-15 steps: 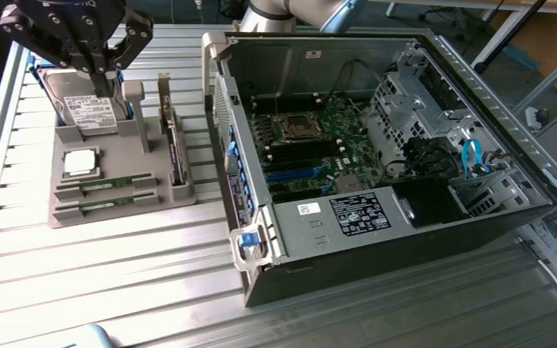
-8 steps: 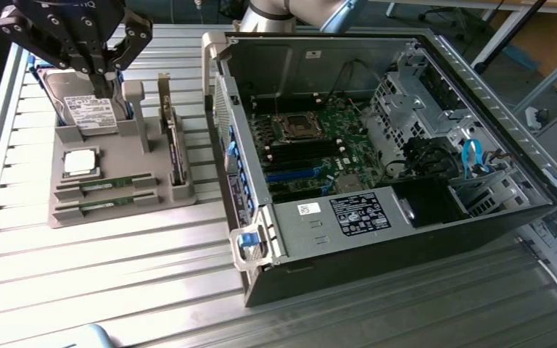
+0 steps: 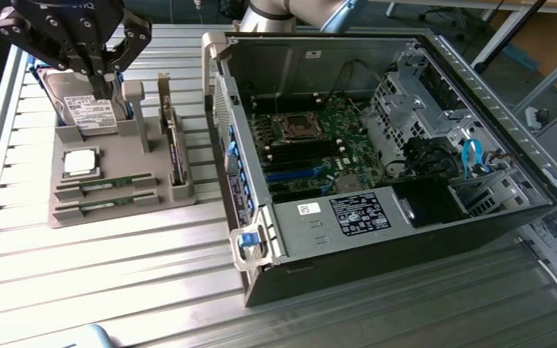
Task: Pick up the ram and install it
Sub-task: 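Reach for the ram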
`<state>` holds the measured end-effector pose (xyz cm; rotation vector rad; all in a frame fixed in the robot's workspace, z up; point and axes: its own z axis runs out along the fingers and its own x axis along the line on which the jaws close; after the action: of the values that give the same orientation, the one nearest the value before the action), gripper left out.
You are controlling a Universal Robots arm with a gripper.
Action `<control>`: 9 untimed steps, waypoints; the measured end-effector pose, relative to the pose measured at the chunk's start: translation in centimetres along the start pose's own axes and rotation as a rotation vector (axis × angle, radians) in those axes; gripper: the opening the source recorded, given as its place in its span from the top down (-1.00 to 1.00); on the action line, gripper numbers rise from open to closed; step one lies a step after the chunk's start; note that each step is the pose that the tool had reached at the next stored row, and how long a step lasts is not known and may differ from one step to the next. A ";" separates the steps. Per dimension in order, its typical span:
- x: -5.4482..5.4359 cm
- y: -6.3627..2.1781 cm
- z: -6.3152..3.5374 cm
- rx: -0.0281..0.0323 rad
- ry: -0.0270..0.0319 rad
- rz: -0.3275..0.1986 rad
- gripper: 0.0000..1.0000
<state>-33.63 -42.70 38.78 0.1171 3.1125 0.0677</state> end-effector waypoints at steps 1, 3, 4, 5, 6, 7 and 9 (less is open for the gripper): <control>0.0 -0.01 0.00 0.0000 0.0000 0.000 0.79; 0.0 -0.04 0.00 0.0000 0.0000 0.000 0.79; 0.0 -0.06 0.00 0.0000 0.0000 0.000 0.79; 0.0 -0.07 0.00 0.0000 0.0000 0.000 0.79; 0.0 -0.08 0.00 0.0000 0.0000 0.000 0.79; 0.0 -0.09 0.00 0.0001 0.0000 0.000 0.79; 0.0 -0.11 0.00 0.0000 0.0000 0.000 0.79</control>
<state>-33.67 -42.80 38.78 0.1171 3.1125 0.0676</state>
